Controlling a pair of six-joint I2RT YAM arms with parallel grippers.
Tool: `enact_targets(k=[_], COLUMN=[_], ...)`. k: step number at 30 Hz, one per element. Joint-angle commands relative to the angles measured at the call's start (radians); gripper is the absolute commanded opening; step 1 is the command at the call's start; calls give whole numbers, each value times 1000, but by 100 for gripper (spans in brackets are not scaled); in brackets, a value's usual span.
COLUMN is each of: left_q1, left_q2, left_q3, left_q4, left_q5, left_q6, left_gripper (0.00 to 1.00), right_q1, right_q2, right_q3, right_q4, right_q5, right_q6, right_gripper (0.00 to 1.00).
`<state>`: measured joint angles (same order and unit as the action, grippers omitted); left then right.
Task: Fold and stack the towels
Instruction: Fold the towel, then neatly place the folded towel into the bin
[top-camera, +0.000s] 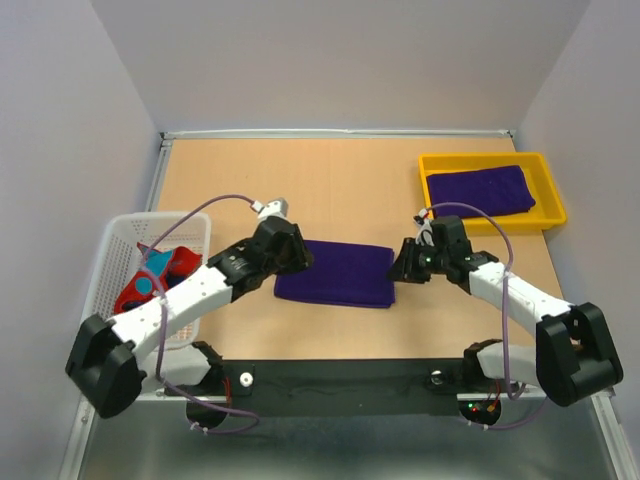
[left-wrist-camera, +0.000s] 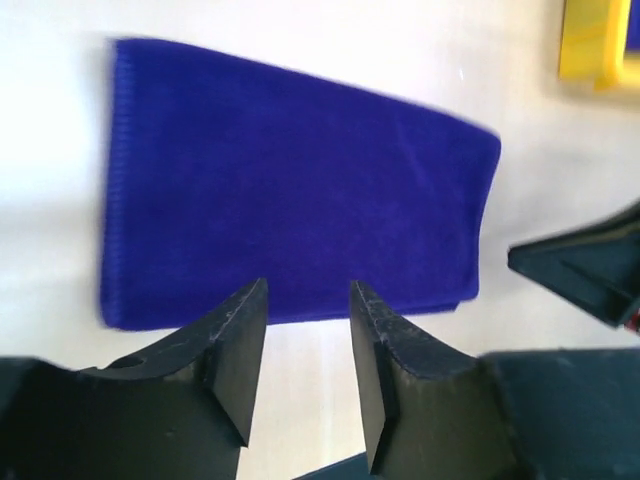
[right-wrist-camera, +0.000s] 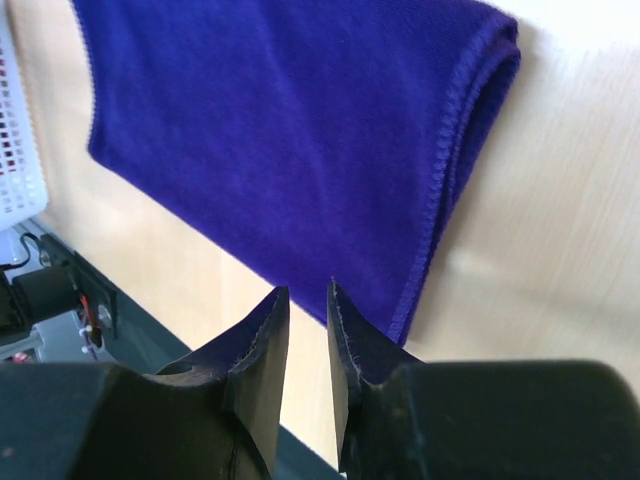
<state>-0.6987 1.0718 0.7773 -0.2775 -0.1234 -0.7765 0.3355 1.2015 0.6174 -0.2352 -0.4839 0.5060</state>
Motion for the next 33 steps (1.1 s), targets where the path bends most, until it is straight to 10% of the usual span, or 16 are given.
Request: enact_targets(k=[1, 15, 20, 25, 33], left_q1=[-81, 70, 84, -31, -341], left_q2=[159, 315, 226, 180, 321], left_q3=[10, -210, -159, 0, 226], left_q4=[58, 213, 140, 34, -12], left_q5=[-15, 16, -45, -134, -249], left_q6=[-13, -47, 26, 124, 264], left_gripper=[46, 36, 57, 86, 88], right_q1=[0, 0, -1, -13, -39], right_q2=[35, 32, -37, -34, -62], right_q3=[-63, -156, -59, 4, -36], right_q4=[94, 117, 36, -56, -87], right_q5=[-38, 39, 201, 390, 479], right_q6=[8, -29, -81, -118, -47], right_gripper=[28, 29, 54, 79, 93])
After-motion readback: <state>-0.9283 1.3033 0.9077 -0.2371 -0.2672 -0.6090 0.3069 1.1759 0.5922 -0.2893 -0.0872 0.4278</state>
